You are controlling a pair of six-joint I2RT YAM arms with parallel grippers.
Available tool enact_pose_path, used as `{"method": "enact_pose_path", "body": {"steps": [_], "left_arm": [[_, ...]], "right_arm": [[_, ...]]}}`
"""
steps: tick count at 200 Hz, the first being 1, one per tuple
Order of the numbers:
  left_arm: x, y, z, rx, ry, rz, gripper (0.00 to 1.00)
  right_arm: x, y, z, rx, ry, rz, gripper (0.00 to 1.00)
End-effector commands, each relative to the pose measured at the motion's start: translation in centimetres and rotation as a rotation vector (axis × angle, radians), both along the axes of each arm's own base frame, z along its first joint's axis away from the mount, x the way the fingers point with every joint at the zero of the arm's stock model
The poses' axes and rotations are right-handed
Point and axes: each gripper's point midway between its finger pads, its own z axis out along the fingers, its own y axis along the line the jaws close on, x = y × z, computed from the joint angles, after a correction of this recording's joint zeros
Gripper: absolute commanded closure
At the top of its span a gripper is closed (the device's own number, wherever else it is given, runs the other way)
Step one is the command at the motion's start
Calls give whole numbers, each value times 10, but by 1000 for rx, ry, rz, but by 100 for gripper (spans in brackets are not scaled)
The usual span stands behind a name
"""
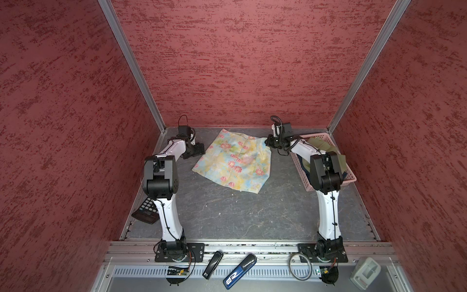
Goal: Fold and stack skirts
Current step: Rotate the skirt at the center of the table.
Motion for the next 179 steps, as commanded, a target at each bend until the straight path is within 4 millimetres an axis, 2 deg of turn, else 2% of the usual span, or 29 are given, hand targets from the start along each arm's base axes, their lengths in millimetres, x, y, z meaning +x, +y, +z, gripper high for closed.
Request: {"method": "enact_pose_path", "body": {"steps": [1,25,58,81,88,99,115,132,152,164,179], "left_arm": [[-17,-10,2,-44,34,-12,16],[-27,-14,-2,-69,73,-12,22],[-37,-14,-11,-75,107,-9,24],[-41,-19,-16,-105,136,-10,37],[-43,-20,-18,-115,146,-9,45],[-45,-24,-19,-135,156,-10,73],[-49,-27,-19,-158,165,-3,100],[-52,-28,-15,-189,166,18,100],[-56,-27,-6,-232,151,68,100],[-59,-28,1,-266,135,98,100],[-63,-32,18,-337,108,129,100]], "right_arm": [[4,14,5,63,8,44,99],[10,20,13,97,-11,53,98],[16,23,25,114,-37,63,94],[19,23,31,116,-48,60,87],[21,23,32,117,-51,58,84],[23,23,34,115,-52,53,77],[27,20,37,98,-58,38,61],[28,13,46,60,-67,22,41],[19,2,59,17,-75,4,30],[2,-4,71,4,-109,-8,24],[-27,-15,77,-10,-161,-28,19]]}}
